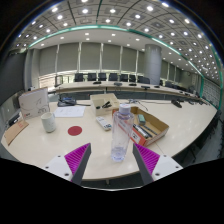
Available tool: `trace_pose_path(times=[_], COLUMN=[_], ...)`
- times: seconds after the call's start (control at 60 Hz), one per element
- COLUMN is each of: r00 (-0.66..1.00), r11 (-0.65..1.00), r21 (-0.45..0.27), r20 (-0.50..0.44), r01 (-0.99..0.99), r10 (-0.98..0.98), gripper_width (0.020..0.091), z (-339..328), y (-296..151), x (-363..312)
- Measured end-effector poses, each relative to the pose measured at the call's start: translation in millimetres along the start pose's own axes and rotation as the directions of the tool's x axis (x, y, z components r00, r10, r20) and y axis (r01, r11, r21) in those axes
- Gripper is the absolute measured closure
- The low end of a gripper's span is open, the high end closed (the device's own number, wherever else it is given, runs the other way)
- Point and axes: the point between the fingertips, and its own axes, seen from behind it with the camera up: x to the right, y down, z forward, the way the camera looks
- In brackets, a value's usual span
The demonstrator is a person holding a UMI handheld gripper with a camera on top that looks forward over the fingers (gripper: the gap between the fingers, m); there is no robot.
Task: Pour water
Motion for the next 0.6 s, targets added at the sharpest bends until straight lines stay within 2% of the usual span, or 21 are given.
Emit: trace_pose_path(times=[0.217,0.317,0.35,0.45,0.6], r00=[0.999,0.999,0.998,0.999,0.999], r11=[0.999,0.999,0.998,0.996,0.995], r21=[0.04,0.051,0.054,0.086,0.1], r20=[0.038,0.051,0.055,0.033,0.039], r01=[-0.02,-0.017,-0.013,-0.007,0.002], r10=[0.019,0.015,0.01,0.005,-0.006], gripper_width=[0.0245,0.0281,0.0333,0.0567,0.0678], z=[85,116,122,137,143], y=[-2,2,3,2,-2], x=[27,27,25,28,26])
